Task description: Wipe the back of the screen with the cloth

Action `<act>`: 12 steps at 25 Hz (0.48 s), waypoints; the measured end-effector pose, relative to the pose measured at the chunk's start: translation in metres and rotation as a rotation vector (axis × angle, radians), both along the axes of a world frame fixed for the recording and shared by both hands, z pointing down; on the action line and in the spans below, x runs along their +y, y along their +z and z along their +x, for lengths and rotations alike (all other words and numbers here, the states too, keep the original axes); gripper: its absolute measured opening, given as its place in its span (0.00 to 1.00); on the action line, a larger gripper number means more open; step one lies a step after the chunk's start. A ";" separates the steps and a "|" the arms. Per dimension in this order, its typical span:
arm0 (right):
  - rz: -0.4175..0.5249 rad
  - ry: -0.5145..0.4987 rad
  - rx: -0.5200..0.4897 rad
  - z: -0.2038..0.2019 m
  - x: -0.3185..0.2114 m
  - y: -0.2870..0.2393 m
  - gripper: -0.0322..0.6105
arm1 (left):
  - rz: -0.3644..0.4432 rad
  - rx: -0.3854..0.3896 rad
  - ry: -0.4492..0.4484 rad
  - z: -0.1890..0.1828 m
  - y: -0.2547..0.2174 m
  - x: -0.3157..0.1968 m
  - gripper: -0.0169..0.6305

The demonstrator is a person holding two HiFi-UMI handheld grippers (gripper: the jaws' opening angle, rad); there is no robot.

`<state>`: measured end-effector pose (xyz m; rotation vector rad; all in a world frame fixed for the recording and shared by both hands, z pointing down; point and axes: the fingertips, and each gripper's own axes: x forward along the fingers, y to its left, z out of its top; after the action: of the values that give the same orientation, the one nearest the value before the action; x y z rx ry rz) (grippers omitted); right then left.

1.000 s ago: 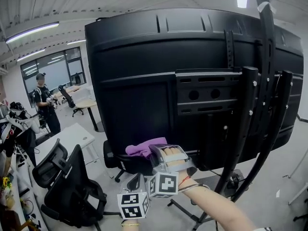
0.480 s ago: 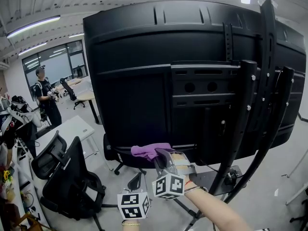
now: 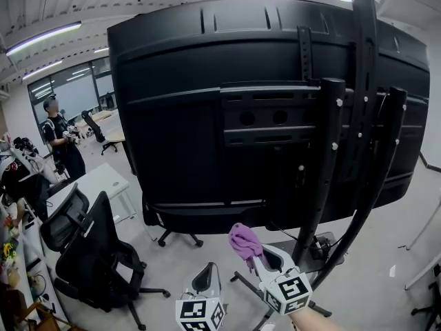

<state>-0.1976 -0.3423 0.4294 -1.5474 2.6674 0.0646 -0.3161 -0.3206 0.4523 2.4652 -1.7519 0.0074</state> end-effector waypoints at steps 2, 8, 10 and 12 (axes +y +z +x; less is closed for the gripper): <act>-0.020 0.021 -0.017 0.020 0.015 0.008 0.13 | -0.006 0.013 0.003 0.010 0.006 0.009 0.04; -0.057 0.041 -0.071 0.049 0.054 0.016 0.13 | -0.014 -0.008 0.014 0.038 0.013 0.038 0.04; -0.062 0.032 -0.072 0.051 0.067 0.018 0.13 | -0.019 -0.003 0.014 0.046 0.013 0.048 0.04; -0.072 0.023 -0.070 0.053 0.080 0.021 0.13 | -0.031 0.003 0.011 0.053 0.016 0.059 0.04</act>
<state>-0.1448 -0.2624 0.4507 -1.5698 2.6255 -0.0836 -0.2628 -0.2618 0.4680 2.4520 -1.7233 0.0323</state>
